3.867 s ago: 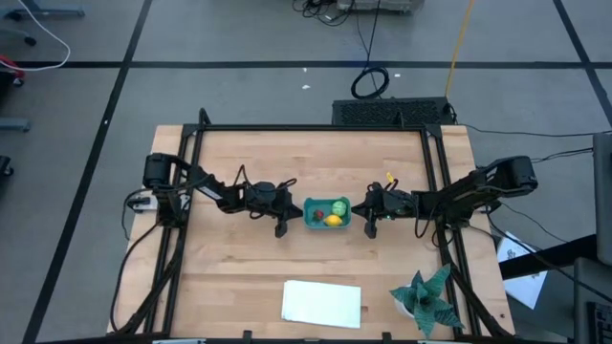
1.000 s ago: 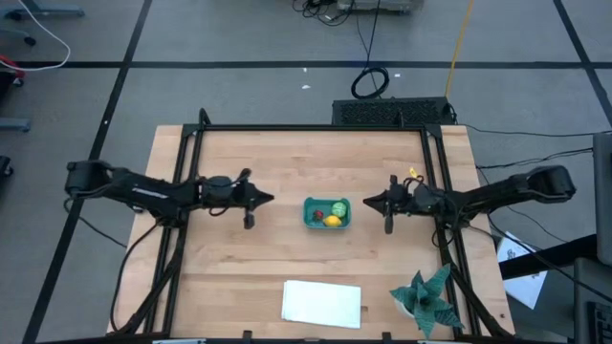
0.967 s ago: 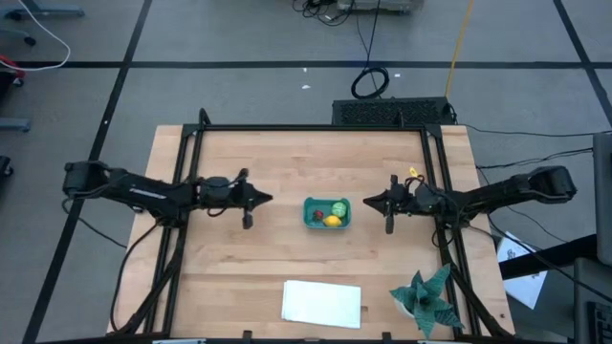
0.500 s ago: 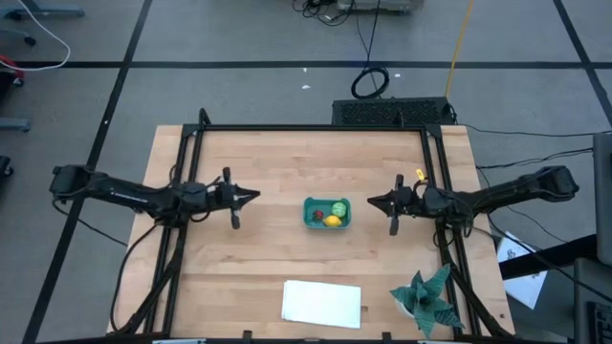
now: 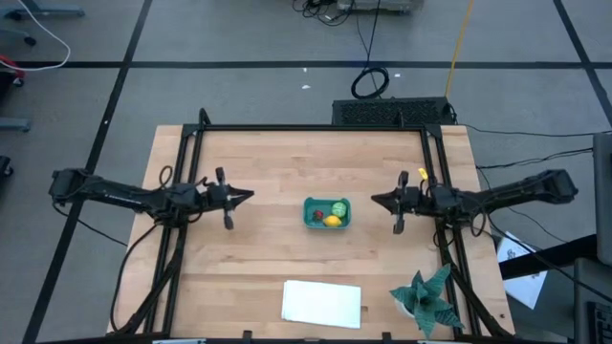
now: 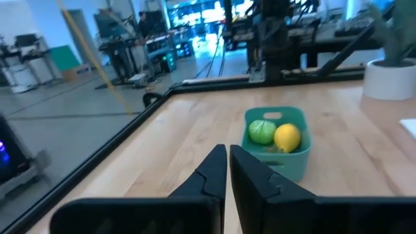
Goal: Pick and placing Produce into tupperware
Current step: Return to Home Position
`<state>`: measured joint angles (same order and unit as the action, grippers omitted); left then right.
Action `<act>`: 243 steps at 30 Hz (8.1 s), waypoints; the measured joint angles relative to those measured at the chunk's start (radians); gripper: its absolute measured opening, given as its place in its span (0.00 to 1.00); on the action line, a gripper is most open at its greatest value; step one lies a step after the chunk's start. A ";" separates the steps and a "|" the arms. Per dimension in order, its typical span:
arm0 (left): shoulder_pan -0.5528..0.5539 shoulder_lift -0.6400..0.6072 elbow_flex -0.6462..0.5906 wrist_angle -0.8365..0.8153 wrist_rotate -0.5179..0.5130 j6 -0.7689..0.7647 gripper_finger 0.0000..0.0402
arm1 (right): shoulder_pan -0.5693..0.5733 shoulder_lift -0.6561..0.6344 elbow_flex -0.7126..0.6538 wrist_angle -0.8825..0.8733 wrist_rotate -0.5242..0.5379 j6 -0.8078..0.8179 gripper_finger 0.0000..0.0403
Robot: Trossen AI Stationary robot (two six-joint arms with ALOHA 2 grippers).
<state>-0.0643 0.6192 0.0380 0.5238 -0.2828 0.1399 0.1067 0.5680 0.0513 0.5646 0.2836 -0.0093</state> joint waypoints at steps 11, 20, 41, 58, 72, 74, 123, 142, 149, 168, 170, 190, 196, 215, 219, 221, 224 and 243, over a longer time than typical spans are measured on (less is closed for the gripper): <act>0.000 -0.101 0.000 -0.037 0.072 0.037 0.06 | -0.038 -0.131 -0.001 -0.089 -0.080 -0.004 0.00; 0.000 -0.202 0.000 -0.105 0.073 0.043 0.06 | -0.038 -0.246 -0.001 -0.153 -0.080 -0.002 0.00; -0.077 -0.438 0.000 -0.295 -0.005 0.071 0.06 | -0.036 -0.504 -0.002 -0.337 -0.080 0.029 0.00; -0.138 -0.590 0.001 -0.432 -0.085 0.088 0.06 | -0.037 -0.567 -0.002 -0.435 -0.050 0.054 0.00; -0.146 -0.616 0.001 -0.500 -0.121 0.079 0.06 | -0.037 -0.567 -0.002 -0.464 -0.051 0.070 0.00; -0.146 -0.616 0.001 -0.499 -0.120 0.076 0.06 | -0.037 -0.567 -0.002 -0.464 -0.053 0.076 0.00; -0.145 -0.614 0.001 -0.498 -0.108 0.035 0.06 | -0.037 -0.566 -0.002 -0.465 -0.054 0.076 0.00; -0.145 -0.614 0.001 -0.498 -0.109 0.035 0.06 | -0.037 -0.566 -0.002 -0.465 -0.054 0.076 0.00; -0.145 -0.614 0.001 -0.498 -0.109 0.035 0.06 | -0.037 -0.566 -0.002 -0.465 -0.054 0.076 0.00; -0.145 -0.614 0.001 -0.498 -0.109 0.035 0.06 | -0.037 -0.566 -0.002 -0.465 -0.054 0.076 0.00; -0.145 -0.614 0.001 -0.498 -0.109 0.035 0.06 | -0.037 -0.566 -0.002 -0.465 -0.054 0.076 0.00; -0.145 -0.613 0.001 -0.498 -0.109 0.035 0.06 | -0.037 -0.566 -0.002 -0.465 -0.054 0.076 0.00; -0.145 -0.614 0.001 -0.498 -0.109 0.035 0.06 | -0.037 -0.566 -0.002 -0.465 -0.054 0.075 0.00; -0.145 -0.613 0.001 -0.498 -0.109 0.035 0.06 | -0.037 -0.566 -0.002 -0.465 -0.054 0.075 0.00; -0.145 -0.614 0.001 -0.498 -0.109 0.035 0.06 | -0.037 -0.566 -0.002 -0.465 -0.054 0.076 0.00; -0.145 -0.614 0.001 -0.498 -0.109 0.035 0.06 | -0.037 -0.566 -0.002 -0.465 -0.054 0.075 0.00; -0.145 -0.614 0.001 -0.498 -0.109 0.035 0.06 | -0.037 -0.566 -0.002 -0.465 -0.054 0.075 0.00; -0.145 -0.613 0.001 -0.498 -0.109 0.035 0.06 | -0.037 -0.566 -0.002 -0.465 -0.054 0.076 0.00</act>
<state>-0.2092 0.0058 0.0387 0.0257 -0.3920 0.1753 0.0697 0.0025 0.0494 0.1001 0.2298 0.0665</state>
